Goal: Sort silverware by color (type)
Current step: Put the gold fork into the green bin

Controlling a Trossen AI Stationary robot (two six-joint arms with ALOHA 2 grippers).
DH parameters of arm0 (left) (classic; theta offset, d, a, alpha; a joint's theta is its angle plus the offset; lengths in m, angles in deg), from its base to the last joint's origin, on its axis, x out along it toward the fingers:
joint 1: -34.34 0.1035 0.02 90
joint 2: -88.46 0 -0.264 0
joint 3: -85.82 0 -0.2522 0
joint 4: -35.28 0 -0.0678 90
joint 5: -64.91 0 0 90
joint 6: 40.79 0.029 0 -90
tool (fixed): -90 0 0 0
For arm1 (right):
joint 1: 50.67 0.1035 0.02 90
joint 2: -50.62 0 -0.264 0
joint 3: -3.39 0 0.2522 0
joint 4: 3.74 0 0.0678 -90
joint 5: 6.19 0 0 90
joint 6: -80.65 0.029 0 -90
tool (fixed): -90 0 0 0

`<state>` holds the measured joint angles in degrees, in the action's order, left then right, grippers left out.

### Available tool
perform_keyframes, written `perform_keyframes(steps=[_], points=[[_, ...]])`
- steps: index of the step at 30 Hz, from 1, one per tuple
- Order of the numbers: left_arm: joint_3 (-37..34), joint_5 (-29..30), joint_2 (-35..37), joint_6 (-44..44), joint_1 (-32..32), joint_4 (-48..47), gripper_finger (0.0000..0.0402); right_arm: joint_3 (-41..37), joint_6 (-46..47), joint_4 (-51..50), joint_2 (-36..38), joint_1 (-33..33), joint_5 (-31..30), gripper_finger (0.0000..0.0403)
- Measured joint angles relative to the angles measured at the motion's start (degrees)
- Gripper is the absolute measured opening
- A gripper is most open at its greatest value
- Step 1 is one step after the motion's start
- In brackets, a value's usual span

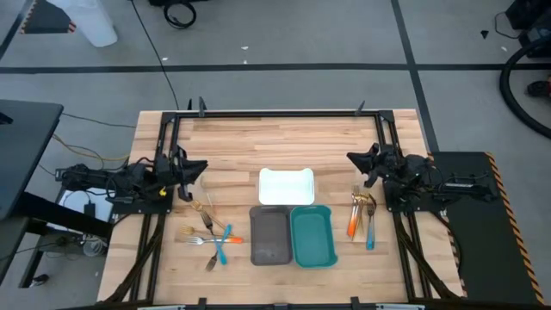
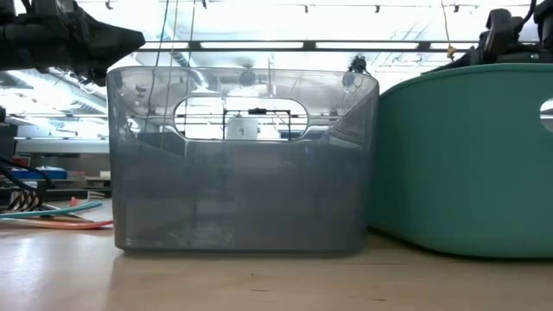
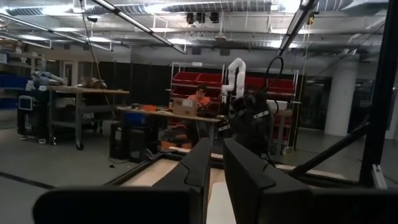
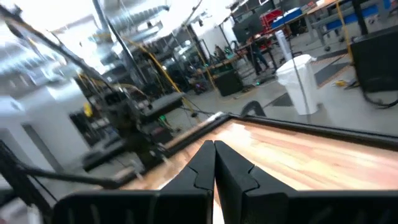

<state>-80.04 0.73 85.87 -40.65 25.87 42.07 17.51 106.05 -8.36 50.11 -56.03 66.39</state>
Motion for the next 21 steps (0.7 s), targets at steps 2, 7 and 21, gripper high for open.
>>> perform_keyframes(steps=[2, 7, 21], points=[[0.0, 0.0, 0.0, -2.4, 0.0, 1.2, 0.005, 0.0, 2.2, 2.3, 0.0, 0.0, -1.5, 0.0014], [0.0, 0.0, 0.0, -3.9, 0.0, 6.5, 0.005, 0.0, 4.2, 9.4, 0.0, 0.0, -2.6, 0.0014], [0.0, -1.4, 0.0, 9.3, 0.0, 11.9, 0.005, 0.0, 8.0, 11.4, -0.1, -0.1, -7.7, 0.0014]])
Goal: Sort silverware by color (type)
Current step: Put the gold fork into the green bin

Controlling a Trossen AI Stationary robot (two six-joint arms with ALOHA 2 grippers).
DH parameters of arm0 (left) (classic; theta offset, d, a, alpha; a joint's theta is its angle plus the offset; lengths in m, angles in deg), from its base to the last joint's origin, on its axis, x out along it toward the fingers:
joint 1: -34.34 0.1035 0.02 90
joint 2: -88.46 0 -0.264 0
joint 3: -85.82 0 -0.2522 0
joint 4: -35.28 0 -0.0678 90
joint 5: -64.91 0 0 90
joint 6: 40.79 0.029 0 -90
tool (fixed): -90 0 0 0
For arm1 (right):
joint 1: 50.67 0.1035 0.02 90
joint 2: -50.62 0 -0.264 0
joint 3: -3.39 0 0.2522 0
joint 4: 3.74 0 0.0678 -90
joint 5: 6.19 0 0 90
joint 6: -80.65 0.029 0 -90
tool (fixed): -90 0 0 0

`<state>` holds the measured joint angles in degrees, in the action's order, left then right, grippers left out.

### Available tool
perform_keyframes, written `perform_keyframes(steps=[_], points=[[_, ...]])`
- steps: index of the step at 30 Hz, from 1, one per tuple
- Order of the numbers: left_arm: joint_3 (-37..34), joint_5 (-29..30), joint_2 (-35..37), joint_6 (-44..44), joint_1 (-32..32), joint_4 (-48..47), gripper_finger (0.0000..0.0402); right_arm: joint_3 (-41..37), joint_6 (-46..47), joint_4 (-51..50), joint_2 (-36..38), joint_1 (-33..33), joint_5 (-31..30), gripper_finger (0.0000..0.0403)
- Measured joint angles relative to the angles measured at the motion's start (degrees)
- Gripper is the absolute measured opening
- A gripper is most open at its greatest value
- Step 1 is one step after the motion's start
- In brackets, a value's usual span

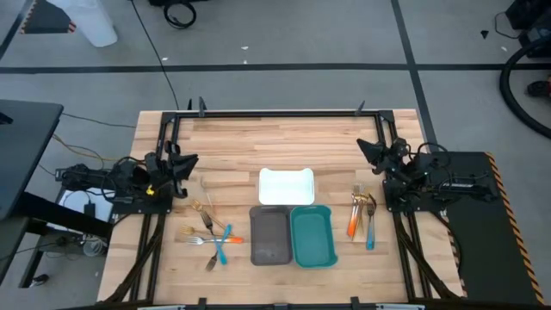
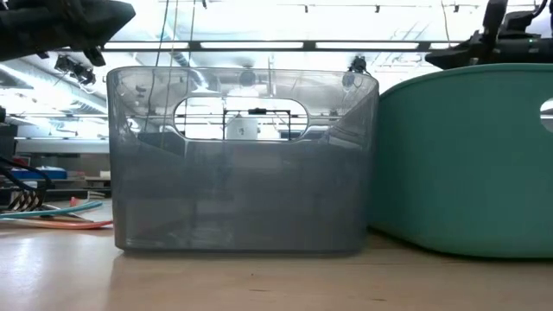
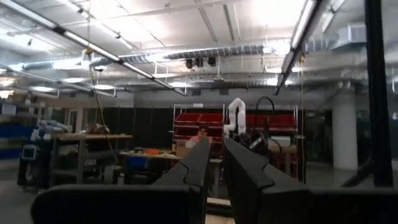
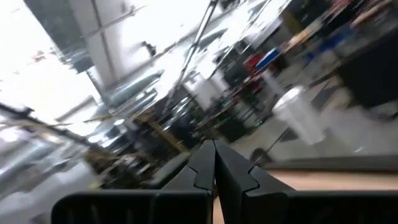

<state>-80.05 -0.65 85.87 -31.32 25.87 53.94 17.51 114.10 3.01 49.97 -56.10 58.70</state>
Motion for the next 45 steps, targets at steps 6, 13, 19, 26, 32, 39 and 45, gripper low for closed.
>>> perform_keyframes(steps=[6, 13, 19, 26, 32, 39, 45], points=[[3.5, 2.2, -0.1, 2.4, 0.0, -5.2, 0.005, 0.0, 8.6, -0.7, -3.8, 0.0, 10.1, 0.0014], [5.7, 6.8, 0.0, 2.3, 0.0, -6.4, 0.005, 3.2, 9.7, 0.5, -11.1, 0.1, 12.2, 0.0014], [5.7, 6.8, 0.0, 2.1, 0.0, -5.7, 0.005, 12.5, 8.1, -5.6, -21.6, 1.9, 13.2, 0.0014], [5.7, 8.8, 0.0, 0.0, 0.0, -2.6, 0.005, 28.8, 11.6, -28.5, -36.3, 2.0, 11.4, 0.0014], [8.1, 16.6, 0.0, -0.9, 0.1, -6.0, 0.005, 39.2, 16.6, -41.6, -45.8, 2.1, 11.9, 0.0014], [15.3, 16.6, -0.4, -6.1, 0.1, -19.8, 0.005, 47.8, 23.9, -56.4, -53.6, 4.2, 11.9, 0.0013], [15.5, 16.4, -3.6, -5.9, 0.1, -19.0, 0.005, 53.4, 33.2, -70.5, -58.2, 6.3, 13.7, 0.001]])
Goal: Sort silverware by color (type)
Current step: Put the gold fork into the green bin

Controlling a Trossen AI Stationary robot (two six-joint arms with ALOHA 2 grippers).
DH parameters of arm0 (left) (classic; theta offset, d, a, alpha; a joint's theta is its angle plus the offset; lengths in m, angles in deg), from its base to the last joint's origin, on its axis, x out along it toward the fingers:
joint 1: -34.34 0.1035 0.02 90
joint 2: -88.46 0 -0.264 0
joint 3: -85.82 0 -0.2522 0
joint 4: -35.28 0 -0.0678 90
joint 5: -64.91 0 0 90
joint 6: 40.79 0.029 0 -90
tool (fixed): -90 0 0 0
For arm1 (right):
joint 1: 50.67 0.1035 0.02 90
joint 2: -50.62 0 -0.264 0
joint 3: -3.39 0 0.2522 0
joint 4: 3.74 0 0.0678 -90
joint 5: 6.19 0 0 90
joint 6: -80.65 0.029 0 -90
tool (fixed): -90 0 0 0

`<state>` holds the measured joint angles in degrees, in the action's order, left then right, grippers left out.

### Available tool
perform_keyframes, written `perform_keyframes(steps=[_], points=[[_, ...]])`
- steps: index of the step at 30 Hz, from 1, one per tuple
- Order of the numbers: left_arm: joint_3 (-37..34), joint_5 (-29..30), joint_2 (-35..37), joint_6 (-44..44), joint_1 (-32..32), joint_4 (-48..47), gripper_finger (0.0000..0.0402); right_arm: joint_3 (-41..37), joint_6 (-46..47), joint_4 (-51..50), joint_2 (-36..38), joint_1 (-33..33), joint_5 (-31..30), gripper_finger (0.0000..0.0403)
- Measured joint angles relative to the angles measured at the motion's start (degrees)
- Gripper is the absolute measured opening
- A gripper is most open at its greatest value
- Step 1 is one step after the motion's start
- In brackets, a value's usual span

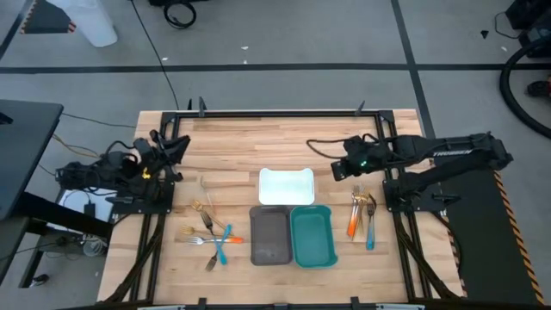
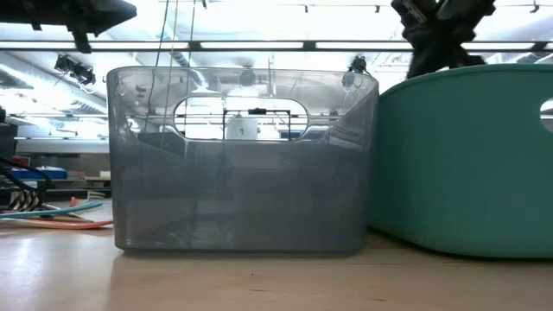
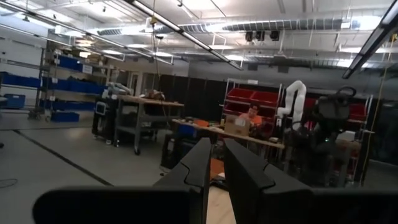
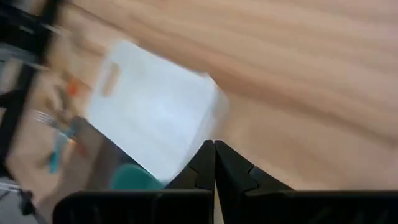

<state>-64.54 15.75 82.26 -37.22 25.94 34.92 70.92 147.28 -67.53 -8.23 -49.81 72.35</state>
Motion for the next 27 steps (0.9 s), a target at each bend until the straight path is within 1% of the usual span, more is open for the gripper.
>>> perform_keyframes(steps=[4, 7, 13, 17, 22, 27], points=[[0.0, 0.0, -3.8, 3.9, 0.0, 4.4, 0.005, 1.2, 7.3, -7.6, -2.7, 2.0, 4.9, 0.001], [0.0, 0.0, -6.3, 6.2, 0.0, 6.2, 0.005, 1.2, 12.1, -12.1, -4.4, 3.4, 10.4, 0.001], [0.0, 0.0, -10.0, 10.3, 0.0, 10.0, 0.005, 1.2, 16.8, -20.2, -7.8, 6.2, 17.7, 0.001], [0.0, -0.1, -11.5, 10.6, 0.0, 11.1, 0.005, 1.2, 17.8, -21.9, -9.9, 7.2, 20.8, 0.0013], [0.0, -0.1, -12.4, 10.6, 0.0, 11.2, 0.005, 1.2, 17.7, -23.6, -14.3, 8.6, 21.8, 0.0027], [0.0, -0.1, -12.6, 10.6, 0.0, 11.4, 0.005, 1.2, 17.0, -25.9, -19.8, 10.0, 22.6, 0.0052]])
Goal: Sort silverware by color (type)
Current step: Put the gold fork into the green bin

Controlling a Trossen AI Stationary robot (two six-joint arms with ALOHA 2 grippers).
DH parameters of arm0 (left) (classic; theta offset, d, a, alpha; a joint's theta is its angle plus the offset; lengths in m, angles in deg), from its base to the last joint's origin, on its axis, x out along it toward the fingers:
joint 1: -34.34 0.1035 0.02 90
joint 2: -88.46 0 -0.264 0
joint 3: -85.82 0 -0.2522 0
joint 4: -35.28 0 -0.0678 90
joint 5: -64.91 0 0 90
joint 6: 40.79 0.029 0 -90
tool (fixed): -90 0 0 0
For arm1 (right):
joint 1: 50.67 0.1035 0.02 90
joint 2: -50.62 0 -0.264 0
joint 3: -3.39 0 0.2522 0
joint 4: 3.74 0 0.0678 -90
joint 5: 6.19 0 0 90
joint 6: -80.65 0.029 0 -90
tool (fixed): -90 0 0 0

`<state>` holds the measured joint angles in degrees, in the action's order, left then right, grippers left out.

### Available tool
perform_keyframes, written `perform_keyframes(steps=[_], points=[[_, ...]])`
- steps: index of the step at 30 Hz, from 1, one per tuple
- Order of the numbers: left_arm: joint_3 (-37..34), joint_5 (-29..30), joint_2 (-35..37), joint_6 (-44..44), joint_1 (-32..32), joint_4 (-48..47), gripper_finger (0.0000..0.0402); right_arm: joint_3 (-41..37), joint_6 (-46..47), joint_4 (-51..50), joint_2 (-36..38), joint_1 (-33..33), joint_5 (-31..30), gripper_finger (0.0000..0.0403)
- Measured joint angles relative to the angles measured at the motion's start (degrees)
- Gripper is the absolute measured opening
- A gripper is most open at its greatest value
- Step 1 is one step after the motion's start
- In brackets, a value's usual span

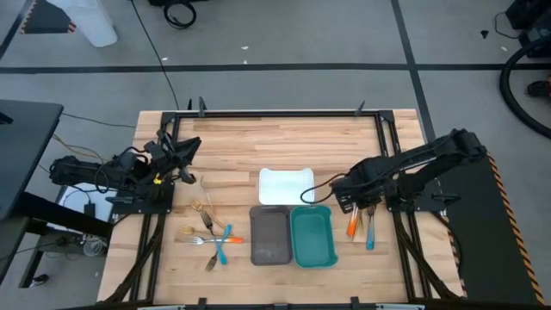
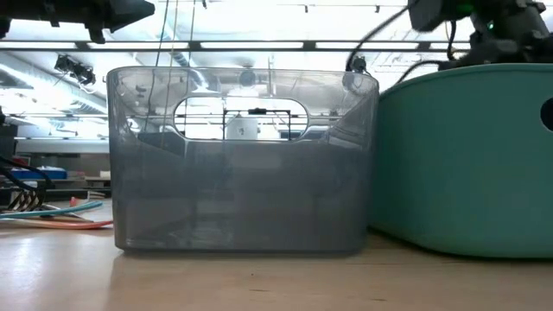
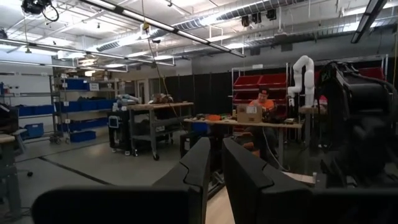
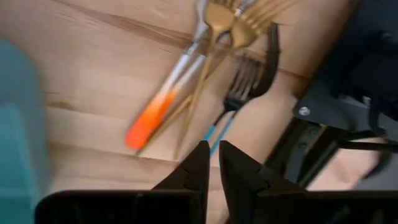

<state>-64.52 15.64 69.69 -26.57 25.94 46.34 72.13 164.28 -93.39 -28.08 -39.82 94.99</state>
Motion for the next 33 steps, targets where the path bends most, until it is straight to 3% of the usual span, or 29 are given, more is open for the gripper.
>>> perform_keyframes(steps=[7, 12, 26, 33], points=[[0.0, 0.0, 0.0, 0.0, 0.0, -0.1, 0.005, -0.4, -4.6, 1.5, -4.8, -0.1, -0.5, 0.0084], [0.0, 0.0, 0.0, 0.0, 0.0, -0.2, 0.005, -4.9, -3.5, 6.8, -5.6, -0.6, -0.8, 0.0087], [0.0, 0.0, 0.0, 0.0, 0.0, -0.3, 0.005, -12.8, 0.6, 19.0, -4.1, -0.5, -2.0, 0.0087], [0.0, 0.0, 0.0, 0.0, 0.0, -0.3, 0.005, -13.1, 2.4, 18.3, -1.4, -0.4, -5.8, 0.0087]])
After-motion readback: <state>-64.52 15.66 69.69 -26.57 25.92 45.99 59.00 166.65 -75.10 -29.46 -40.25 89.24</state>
